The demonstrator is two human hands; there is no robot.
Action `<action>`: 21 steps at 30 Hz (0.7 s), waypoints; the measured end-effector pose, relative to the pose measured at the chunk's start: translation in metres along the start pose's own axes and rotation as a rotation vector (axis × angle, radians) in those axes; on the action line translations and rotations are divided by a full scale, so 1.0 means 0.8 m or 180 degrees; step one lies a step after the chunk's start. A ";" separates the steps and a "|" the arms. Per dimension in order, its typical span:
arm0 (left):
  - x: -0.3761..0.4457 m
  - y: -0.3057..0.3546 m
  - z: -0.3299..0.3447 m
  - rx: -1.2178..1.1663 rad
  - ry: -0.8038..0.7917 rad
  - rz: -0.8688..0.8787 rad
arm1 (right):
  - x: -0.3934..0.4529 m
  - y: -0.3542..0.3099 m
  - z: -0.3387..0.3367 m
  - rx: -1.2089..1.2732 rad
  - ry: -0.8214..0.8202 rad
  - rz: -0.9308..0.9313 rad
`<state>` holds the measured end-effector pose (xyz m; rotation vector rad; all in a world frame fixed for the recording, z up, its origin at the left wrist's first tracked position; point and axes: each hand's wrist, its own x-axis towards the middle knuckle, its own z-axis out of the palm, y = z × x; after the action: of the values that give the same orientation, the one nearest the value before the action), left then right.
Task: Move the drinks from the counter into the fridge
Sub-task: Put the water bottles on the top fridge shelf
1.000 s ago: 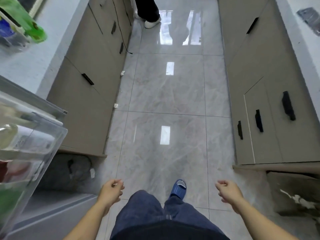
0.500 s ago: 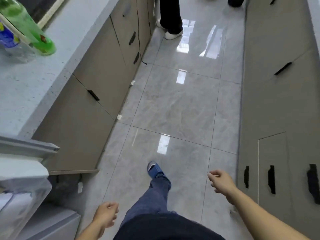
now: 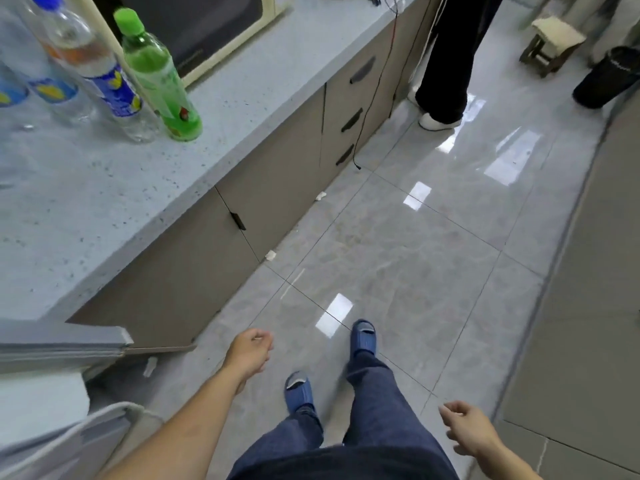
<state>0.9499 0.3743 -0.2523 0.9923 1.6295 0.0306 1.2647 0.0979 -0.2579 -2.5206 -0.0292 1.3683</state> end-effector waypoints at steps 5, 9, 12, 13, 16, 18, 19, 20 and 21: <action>0.002 0.032 0.004 -0.0382 0.0336 -0.0263 | 0.075 -0.090 -0.041 -0.0486 -0.0243 -0.0133; -0.015 0.032 0.008 -0.0641 0.0722 -0.0607 | 0.127 -0.205 -0.057 -0.1021 -0.0485 -0.0674; -0.029 0.023 0.017 -0.0927 0.0978 -0.0869 | 0.147 -0.299 -0.050 -0.1331 -0.0633 -0.1069; -0.033 0.020 0.021 -0.1048 0.1053 -0.0956 | 0.151 -0.328 -0.045 -0.1419 -0.0671 -0.1220; -0.047 0.013 0.033 -0.1340 0.1266 -0.1256 | 0.152 -0.405 -0.024 -0.1684 -0.0857 -0.1611; -0.053 0.005 0.041 -0.1545 0.1388 -0.1364 | 0.146 -0.444 -0.006 -0.1830 -0.0937 -0.1800; -0.055 0.001 0.045 -0.1646 0.1422 -0.1408 | 0.142 -0.460 0.003 -0.1936 -0.0964 -0.1869; -0.056 -0.004 0.049 -0.1756 0.1444 -0.1476 | 0.140 -0.473 0.012 -0.2027 -0.0993 -0.1910; -0.056 -0.010 0.052 -0.1880 0.1464 -0.1543 | 0.137 -0.483 0.022 -0.2094 -0.1028 -0.1927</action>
<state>0.9784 0.3223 -0.2342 0.1246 2.0707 0.4119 1.3540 0.4897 -0.2618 -2.3550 -1.3782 1.6293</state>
